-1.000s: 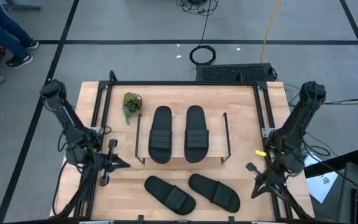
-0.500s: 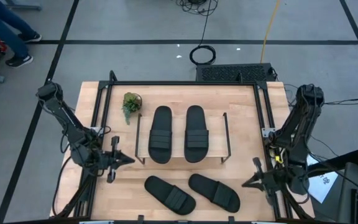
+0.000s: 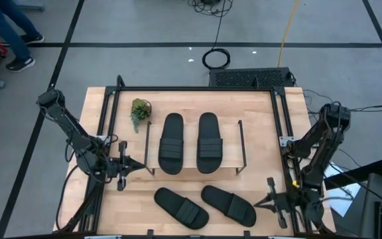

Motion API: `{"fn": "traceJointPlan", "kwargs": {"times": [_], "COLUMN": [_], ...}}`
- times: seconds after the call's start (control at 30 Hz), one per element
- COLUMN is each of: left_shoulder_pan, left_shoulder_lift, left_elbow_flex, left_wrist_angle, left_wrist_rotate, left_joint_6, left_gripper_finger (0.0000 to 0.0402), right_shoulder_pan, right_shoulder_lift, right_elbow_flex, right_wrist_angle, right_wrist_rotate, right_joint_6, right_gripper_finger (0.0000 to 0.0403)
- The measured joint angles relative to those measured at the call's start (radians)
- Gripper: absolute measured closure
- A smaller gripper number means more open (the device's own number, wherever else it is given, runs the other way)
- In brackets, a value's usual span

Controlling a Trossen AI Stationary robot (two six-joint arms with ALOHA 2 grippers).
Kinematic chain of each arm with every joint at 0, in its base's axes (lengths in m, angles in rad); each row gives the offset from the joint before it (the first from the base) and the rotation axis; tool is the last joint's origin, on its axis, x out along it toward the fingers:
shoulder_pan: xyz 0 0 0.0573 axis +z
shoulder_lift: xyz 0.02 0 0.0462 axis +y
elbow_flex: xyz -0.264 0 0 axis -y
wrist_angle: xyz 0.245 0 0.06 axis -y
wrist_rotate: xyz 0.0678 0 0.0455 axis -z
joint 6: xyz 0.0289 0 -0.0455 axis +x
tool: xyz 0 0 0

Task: Pick and place slides into the shelf
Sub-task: Put the black slipper under the shelf

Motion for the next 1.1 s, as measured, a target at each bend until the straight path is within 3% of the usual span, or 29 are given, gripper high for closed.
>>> {"fn": "traceJointPlan", "kwargs": {"times": [0.27, 0.6, 0.8, 0.9, 1.1], "left_shoulder_pan": [0.000, -0.001, -0.001, -0.001, -0.001], "left_shoulder_lift": [-0.009, -0.009, -0.009, -0.009, -0.009], "left_elbow_flex": [0.000, 0.000, 0.000, 0.000, 0.000], "left_wrist_angle": [0.013, 0.029, 0.027, 0.027, 0.027], "left_wrist_rotate": [0.001, 0.002, 0.002, 0.002, 0.002], "left_joint_6": [-0.050, -0.049, -0.037, -0.018, -0.008], "left_gripper_finger": [0.0392, 0.0387, 0.0392, 0.0399, 0.0387], "right_shoulder_pan": [-0.005, -0.030, -0.027, -0.038, -0.076], "right_shoulder_lift": [0.196, 0.263, 0.260, 0.260, 0.259], "right_elbow_flex": [0.090, 0.093, 0.093, 0.093, 0.093], "right_wrist_angle": [-0.001, 0.031, 0.031, 0.019, -0.114], "right_wrist_rotate": [-0.006, -0.016, -0.071, -0.170, -0.252], "right_joint_6": [0.312, 0.814, 1.071, 1.193, 1.387], "right_gripper_finger": [0.0403, 0.0403, 0.0403, 0.0403, 0.0403]}}
